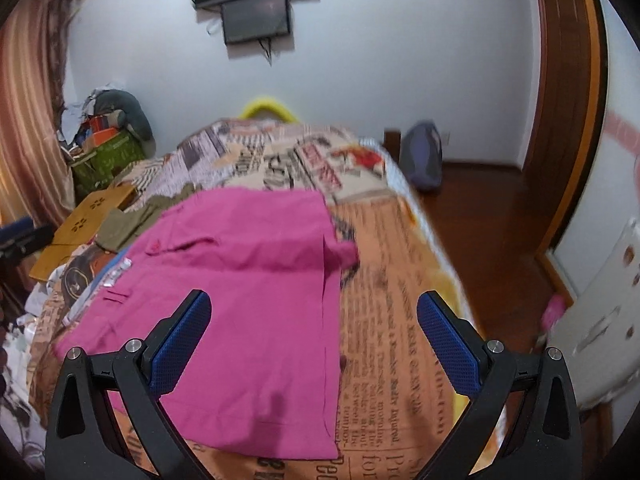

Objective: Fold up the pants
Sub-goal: 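Grasp the pink trousers' waistband with the left gripper while the right gripper grasps the hem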

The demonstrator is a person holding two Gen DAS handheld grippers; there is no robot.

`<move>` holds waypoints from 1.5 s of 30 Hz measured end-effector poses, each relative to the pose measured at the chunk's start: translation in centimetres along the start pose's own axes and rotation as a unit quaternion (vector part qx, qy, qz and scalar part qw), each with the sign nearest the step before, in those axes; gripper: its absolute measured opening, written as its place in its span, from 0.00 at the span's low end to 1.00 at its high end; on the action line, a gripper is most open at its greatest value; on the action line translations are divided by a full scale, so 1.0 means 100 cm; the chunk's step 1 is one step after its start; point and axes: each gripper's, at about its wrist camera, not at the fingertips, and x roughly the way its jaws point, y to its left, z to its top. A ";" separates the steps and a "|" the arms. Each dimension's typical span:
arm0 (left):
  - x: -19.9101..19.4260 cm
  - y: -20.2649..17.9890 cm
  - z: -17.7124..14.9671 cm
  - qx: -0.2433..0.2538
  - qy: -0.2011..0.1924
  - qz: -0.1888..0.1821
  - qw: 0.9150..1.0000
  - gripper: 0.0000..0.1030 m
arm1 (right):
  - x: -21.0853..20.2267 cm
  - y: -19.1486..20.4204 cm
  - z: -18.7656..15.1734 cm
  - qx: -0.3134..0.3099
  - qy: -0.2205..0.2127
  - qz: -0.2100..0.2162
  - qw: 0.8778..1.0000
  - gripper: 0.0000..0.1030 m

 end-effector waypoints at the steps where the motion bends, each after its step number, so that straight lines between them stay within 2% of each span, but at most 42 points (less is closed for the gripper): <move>1: 0.011 0.004 -0.004 -0.002 0.015 -0.001 1.000 1.00 | 0.007 -0.002 -0.003 0.002 0.012 0.002 1.000 0.92; 3: 0.029 0.010 -0.012 -0.001 0.039 -0.001 0.999 1.00 | 0.020 -0.003 -0.007 0.005 0.032 0.006 0.999 0.88; 5: 0.045 0.013 -0.018 0.005 0.055 0.008 0.998 0.95 | 0.032 -0.005 -0.007 0.008 0.046 0.014 0.999 0.85; 7: 0.060 0.015 -0.023 0.012 0.073 0.012 0.997 0.86 | 0.044 -0.006 -0.007 0.003 0.062 0.023 0.998 0.75; 11: 0.084 0.021 -0.021 0.003 0.100 -0.007 0.995 0.75 | 0.064 -0.007 0.001 -0.013 0.067 0.026 0.997 0.73; 13: 0.096 0.022 -0.016 0.001 0.111 -0.016 0.994 0.60 | 0.074 -0.005 0.007 -0.024 0.066 0.028 0.997 0.70; 17: 0.124 0.020 -0.006 0.002 0.130 -0.023 0.991 0.54 | 0.098 -0.005 0.017 -0.030 0.075 0.038 0.996 0.70; 19: 0.136 0.021 -0.004 0.002 0.146 -0.034 0.989 0.44 | 0.109 -0.006 0.020 -0.031 0.079 0.042 0.995 0.69; 24: 0.163 0.026 -0.001 -0.006 0.183 -0.057 0.982 0.37 | 0.131 -0.011 0.026 -0.026 0.091 0.058 0.994 0.67; 26: 0.170 0.027 -0.002 -0.011 0.198 -0.071 0.978 0.33 | 0.138 -0.013 0.028 -0.021 0.095 0.064 0.993 0.63; 29: 0.172 0.026 0.000 -0.010 0.201 -0.081 0.976 0.31 | 0.149 -0.016 0.025 -0.012 0.110 0.083 0.990 0.45; 30: 0.172 0.027 0.000 -0.011 0.201 -0.084 0.976 0.25 | 0.152 -0.017 0.024 -0.008 0.115 0.090 0.989 0.27; 31: 0.172 0.027 0.001 -0.014 0.202 -0.087 0.975 0.24 | 0.156 -0.017 0.023 -0.003 0.124 0.100 0.987 0.16; 32: 0.173 0.029 0.001 -0.018 0.204 -0.090 0.975 0.23 | 0.159 -0.018 0.022 0.002 0.131 0.110 0.985 0.14; 34: 0.174 0.031 0.001 -0.025 0.207 -0.091 0.974 0.16 | 0.160 -0.017 0.018 0.002 0.135 0.124 0.983 0.10; 38: 0.172 0.033 0.003 -0.030 0.207 -0.095 0.973 0.07 | 0.154 -0.016 0.018 -0.015 0.131 0.122 0.984 0.07; 39: 0.171 0.032 0.004 -0.025 0.205 -0.095 0.974 0.03 | 0.152 -0.017 0.017 -0.017 0.131 0.120 0.984 0.06; 45: 0.164 0.014 0.010 0.025 0.188 -0.094 0.977 0.02 | 0.150 -0.025 0.009 0.001 0.143 0.124 0.982 0.04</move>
